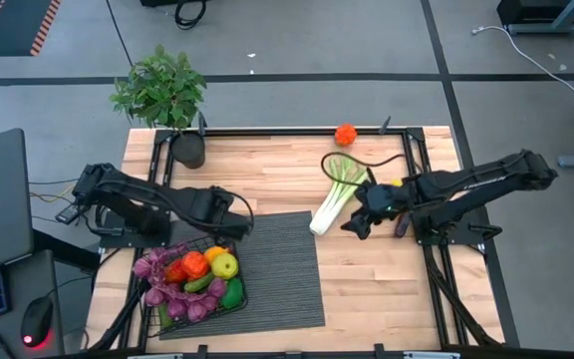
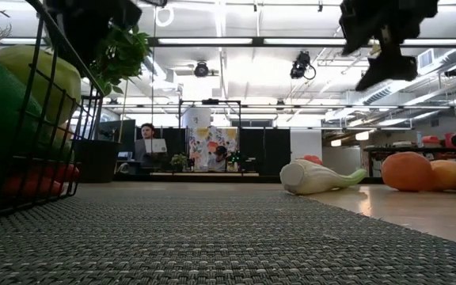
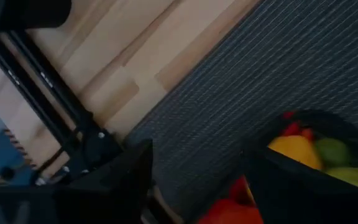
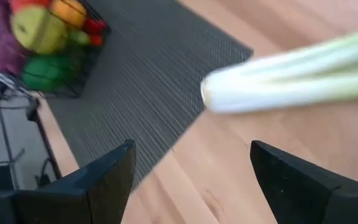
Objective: Build produce basket
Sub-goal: Adjust the wire basket
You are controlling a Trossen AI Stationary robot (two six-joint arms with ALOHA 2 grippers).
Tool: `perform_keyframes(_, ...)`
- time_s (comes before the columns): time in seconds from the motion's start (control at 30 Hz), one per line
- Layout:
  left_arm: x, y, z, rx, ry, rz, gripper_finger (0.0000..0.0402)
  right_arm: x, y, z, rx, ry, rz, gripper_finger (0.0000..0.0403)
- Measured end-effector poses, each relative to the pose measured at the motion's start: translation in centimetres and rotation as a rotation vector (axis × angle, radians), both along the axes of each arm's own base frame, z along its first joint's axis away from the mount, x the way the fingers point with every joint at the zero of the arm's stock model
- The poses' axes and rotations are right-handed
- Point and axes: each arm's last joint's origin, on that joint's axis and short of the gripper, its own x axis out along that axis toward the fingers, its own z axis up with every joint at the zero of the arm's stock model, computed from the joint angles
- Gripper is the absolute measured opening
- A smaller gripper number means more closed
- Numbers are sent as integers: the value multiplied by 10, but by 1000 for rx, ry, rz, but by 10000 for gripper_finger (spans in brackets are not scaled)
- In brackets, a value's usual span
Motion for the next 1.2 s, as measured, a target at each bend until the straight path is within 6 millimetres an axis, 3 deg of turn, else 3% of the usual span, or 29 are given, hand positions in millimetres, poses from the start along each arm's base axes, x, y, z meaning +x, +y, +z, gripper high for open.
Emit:
perform_keyframes(0.3,6,10,-41,-119,-11,-1,230,17,16,-15,51,-52,-12,318)
perform_keyframes(0.43,14,5,-45,-211,-84,-5,215,23,20,-17,68,-70,11,318)
perform_keyframes(0.7,16,7,-10,-229,-68,-148,187,22,23,-17,73,-67,26,318)
perform_keyframes(0.93,20,3,25,-345,-114,-317,193,22,24,-17,83,-66,26,318)
perform_keyframes(1.2,4,4,12,-409,79,-433,211,21,30,-17,95,-66,44,318)
